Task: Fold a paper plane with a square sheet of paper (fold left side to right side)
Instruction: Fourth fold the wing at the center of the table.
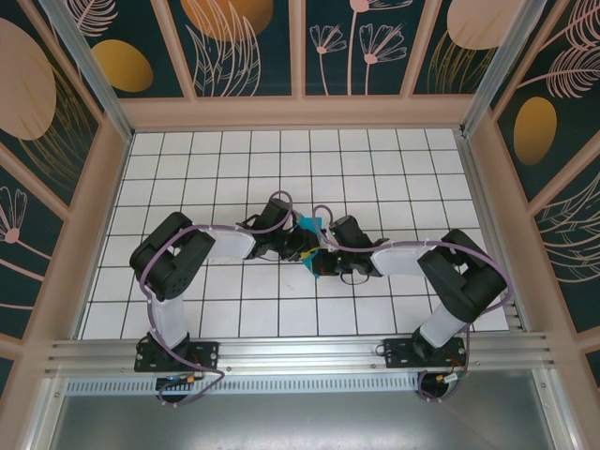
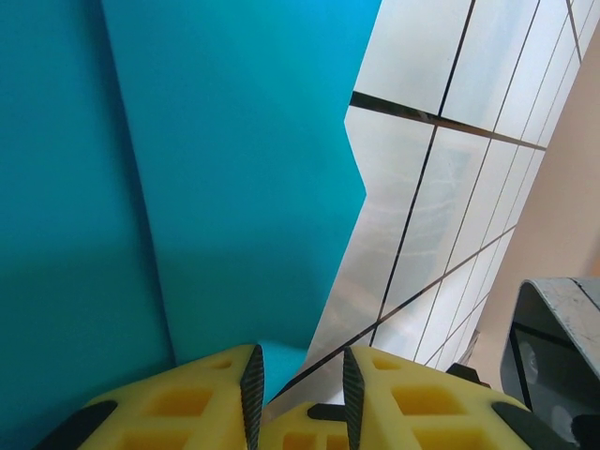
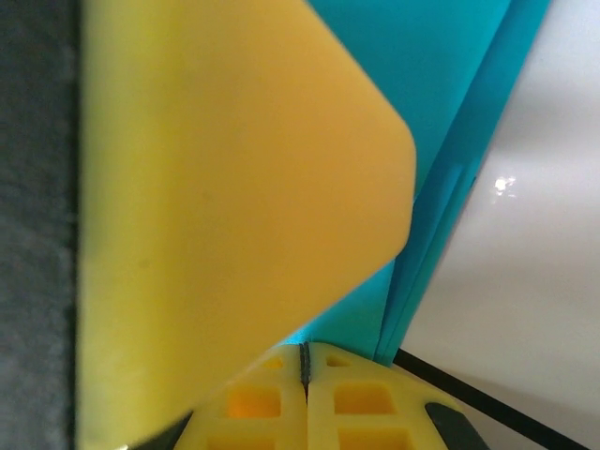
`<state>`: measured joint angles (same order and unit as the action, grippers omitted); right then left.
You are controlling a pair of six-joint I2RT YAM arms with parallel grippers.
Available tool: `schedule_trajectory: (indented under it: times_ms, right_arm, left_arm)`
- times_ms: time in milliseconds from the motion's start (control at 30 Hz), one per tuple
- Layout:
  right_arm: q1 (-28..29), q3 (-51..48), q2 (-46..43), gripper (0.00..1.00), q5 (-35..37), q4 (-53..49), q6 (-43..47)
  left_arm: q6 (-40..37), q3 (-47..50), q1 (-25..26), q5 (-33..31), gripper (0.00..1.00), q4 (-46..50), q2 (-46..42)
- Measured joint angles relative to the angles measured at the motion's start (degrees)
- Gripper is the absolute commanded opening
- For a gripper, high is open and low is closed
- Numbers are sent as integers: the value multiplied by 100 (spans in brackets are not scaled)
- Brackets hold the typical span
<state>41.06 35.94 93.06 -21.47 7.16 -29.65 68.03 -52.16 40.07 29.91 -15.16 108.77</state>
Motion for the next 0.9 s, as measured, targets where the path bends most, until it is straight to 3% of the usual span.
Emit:
schedule_trajectory:
  times_ms: [367,900]
  right_arm:
    - [57,26,17,4,111,7,83]
    - [105,109,74,4,232,-20,129]
  left_arm:
    - [-269,-245,-188,109,31,291,203]
    - [-837,-1517,-719,-275,31,1130,874]
